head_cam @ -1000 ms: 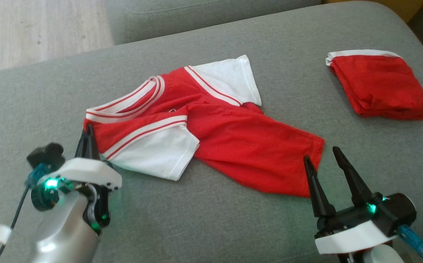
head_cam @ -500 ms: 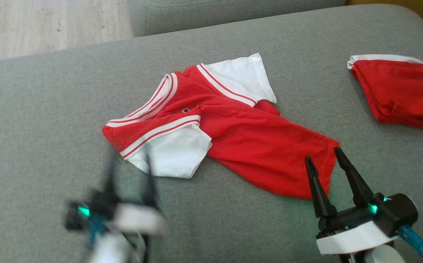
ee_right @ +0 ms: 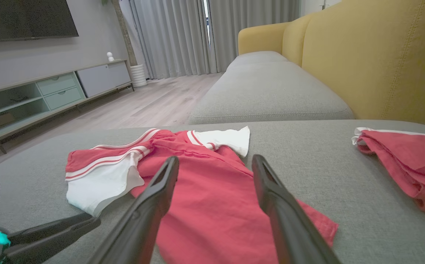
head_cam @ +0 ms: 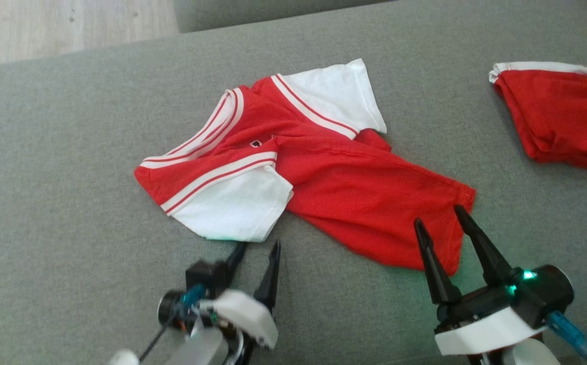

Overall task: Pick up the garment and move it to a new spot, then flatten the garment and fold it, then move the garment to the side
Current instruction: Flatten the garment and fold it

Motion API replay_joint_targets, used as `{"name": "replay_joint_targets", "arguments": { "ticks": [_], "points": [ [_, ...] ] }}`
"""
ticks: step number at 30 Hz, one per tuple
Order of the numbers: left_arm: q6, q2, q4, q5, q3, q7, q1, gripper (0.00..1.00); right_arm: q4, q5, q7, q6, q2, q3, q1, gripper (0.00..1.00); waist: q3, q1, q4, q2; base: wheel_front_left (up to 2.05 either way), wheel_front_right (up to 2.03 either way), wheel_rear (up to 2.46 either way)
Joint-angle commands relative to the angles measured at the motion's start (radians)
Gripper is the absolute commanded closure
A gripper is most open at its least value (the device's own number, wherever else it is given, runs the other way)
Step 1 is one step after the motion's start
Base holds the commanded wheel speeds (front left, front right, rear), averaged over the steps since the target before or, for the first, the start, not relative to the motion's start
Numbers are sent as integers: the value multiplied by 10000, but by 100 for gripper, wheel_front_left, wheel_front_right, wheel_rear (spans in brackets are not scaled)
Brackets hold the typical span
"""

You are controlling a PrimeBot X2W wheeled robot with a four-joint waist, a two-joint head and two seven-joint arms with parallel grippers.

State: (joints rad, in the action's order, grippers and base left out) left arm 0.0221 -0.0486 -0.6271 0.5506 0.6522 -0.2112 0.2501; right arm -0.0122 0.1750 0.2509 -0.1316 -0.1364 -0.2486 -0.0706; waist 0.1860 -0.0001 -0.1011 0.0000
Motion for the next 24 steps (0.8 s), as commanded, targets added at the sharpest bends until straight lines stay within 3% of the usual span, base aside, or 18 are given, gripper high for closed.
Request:
{"name": "replay_joint_targets", "arguments": {
  "ticks": [1, 8, 13, 17, 18, 21, 22, 24],
  "points": [
    [255, -20, -452, 519, -115, 79, 594, 0, 320, 35, 109, 9, -193, -233, 412, 0, 149, 1, -65, 0, 0, 0, 0],
    [1846, -18, -2069, 1070, 456, -485, 2196, 0, 222, 76, 109, 9, -356, -361, 571, 0, 168, 1, -209, 0, 0, 0, 0],
    [2653, -17, -951, 12, -160, -501, 1974, 0, 173, 67, 109, 9, -314, -301, 411, 0, -100, 1, -203, 0, 0, 0, 0],
    [2831, -17, -58, -1071, -685, -503, 1220, 0, 170, 52, 109, 9, -207, -222, 246, 0, -339, 1, -142, 0, 0, 0, 0],
    [2794, -17, 50, -1265, -778, -503, 1047, 8, 172, 46, 109, 9, -184, -226, 220, 0, -381, 1, -130, 0, 0, 0, 0],
    [2630, -17, 95, -1570, -1090, -504, 709, 50, 166, 43, 109, 9, -149, -287, 210, 0, -473, 1, -128, 0, 0, 0, 0],
    [2574, -17, 87, -1642, -1170, -504, 665, 58, 166, 45, 109, 9, -146, -302, 222, 0, -490, 1, -130, 0, 0, 0, 0],
    [2501, -17, 101, -1818, -1311, -504, 668, 100, 176, 54, 109, 9, -147, -309, 238, 0, -505, 1, -136, 0, 0, 0, 0]
  ]
}}
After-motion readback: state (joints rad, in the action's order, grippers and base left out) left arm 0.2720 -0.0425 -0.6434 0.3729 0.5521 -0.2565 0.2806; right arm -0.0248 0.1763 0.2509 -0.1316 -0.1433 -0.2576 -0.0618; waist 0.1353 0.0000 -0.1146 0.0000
